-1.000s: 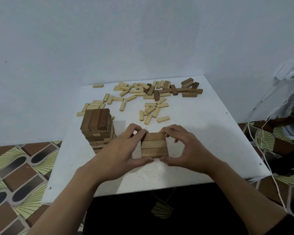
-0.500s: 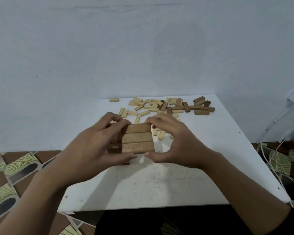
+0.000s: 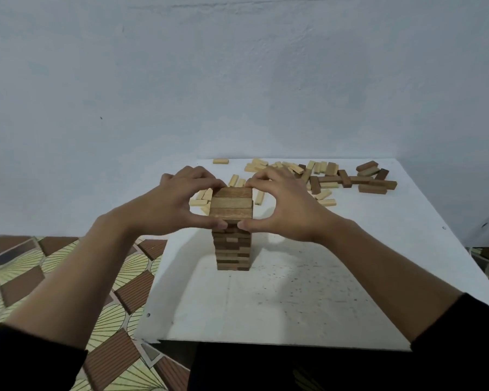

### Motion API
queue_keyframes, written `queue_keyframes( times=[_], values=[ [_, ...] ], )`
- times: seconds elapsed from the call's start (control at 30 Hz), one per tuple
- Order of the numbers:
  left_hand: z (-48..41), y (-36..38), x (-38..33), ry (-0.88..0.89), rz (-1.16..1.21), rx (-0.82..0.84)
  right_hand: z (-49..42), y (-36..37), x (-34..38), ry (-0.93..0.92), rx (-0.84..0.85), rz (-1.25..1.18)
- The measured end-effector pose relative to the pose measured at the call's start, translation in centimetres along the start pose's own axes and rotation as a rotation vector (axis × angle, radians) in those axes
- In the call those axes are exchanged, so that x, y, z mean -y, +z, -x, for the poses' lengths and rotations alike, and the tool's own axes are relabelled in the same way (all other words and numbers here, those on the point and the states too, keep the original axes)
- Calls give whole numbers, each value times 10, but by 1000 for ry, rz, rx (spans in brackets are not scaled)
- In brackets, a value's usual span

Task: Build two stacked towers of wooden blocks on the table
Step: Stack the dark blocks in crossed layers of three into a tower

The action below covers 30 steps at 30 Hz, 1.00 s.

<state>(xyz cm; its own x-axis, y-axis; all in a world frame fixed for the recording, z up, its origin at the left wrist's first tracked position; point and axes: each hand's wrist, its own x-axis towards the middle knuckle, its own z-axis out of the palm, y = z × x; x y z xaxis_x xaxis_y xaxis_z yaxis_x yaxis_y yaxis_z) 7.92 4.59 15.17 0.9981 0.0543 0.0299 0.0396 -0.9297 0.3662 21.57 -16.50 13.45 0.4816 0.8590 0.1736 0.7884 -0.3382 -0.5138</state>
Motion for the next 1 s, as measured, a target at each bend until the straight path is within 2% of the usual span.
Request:
queue_keyframes(
  times=[0.13,1.0],
  values=[
    [-7,5,8,-7,26,40,-4,3,-2,42,32,7],
    [-11,23,21,-27,103,22,-5,19,-12,97,29,-45]
  ],
)
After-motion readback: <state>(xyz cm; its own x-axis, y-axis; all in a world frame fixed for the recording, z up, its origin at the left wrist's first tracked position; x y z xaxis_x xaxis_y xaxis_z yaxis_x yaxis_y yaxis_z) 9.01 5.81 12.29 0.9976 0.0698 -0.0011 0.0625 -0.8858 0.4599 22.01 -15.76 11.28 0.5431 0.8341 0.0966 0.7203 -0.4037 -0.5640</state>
